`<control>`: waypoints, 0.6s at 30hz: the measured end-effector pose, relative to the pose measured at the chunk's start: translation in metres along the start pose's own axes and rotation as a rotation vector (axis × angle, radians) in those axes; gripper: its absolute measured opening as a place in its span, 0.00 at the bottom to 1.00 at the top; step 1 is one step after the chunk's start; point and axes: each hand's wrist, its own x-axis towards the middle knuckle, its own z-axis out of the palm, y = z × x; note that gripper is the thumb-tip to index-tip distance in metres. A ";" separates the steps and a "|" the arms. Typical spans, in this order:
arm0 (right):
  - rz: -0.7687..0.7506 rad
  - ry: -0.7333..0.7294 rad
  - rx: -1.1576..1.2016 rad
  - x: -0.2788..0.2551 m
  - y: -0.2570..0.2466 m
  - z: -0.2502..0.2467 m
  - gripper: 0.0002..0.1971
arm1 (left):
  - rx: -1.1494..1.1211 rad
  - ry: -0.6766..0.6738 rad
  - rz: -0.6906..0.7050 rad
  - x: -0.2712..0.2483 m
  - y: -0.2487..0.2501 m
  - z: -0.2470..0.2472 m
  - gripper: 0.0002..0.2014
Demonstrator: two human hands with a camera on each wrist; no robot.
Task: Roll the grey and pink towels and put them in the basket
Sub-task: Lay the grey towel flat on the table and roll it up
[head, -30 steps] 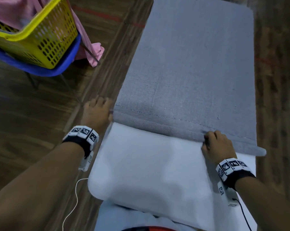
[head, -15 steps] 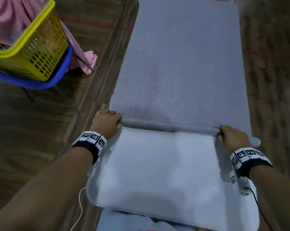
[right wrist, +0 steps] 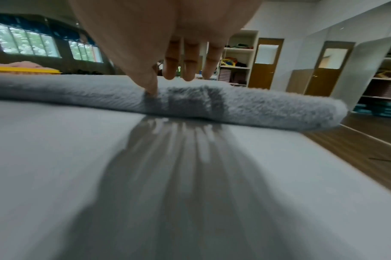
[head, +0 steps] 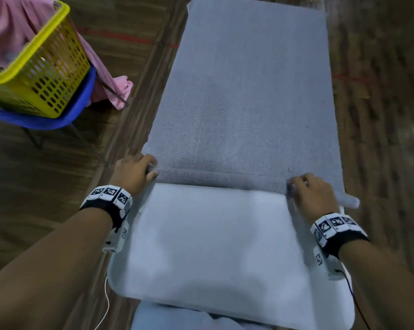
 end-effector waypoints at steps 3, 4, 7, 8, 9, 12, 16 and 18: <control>0.012 -0.010 0.036 -0.011 -0.015 0.014 0.17 | -0.077 0.000 0.016 -0.011 -0.017 -0.002 0.13; 0.050 -0.015 0.050 -0.013 -0.017 0.017 0.18 | -0.064 -0.012 0.030 -0.015 -0.024 -0.003 0.13; 0.120 0.000 0.060 -0.012 -0.026 0.020 0.19 | -0.028 -0.015 0.066 -0.016 -0.035 -0.005 0.13; 0.139 -0.002 0.058 -0.011 -0.029 0.020 0.19 | -0.030 -0.014 0.088 -0.014 -0.037 -0.006 0.13; 0.166 -0.007 0.059 -0.009 -0.032 0.020 0.19 | -0.037 -0.016 0.119 -0.011 -0.038 -0.007 0.13; 0.257 -0.039 0.064 -0.004 -0.042 0.017 0.19 | -0.060 -0.023 0.212 0.001 -0.046 -0.011 0.14; 0.340 -0.052 0.057 0.001 -0.054 0.015 0.19 | -0.066 -0.062 0.169 0.015 -0.063 -0.012 0.09; 0.363 -0.054 0.044 0.002 -0.058 0.016 0.18 | -0.079 -0.135 0.078 0.023 -0.070 -0.012 0.07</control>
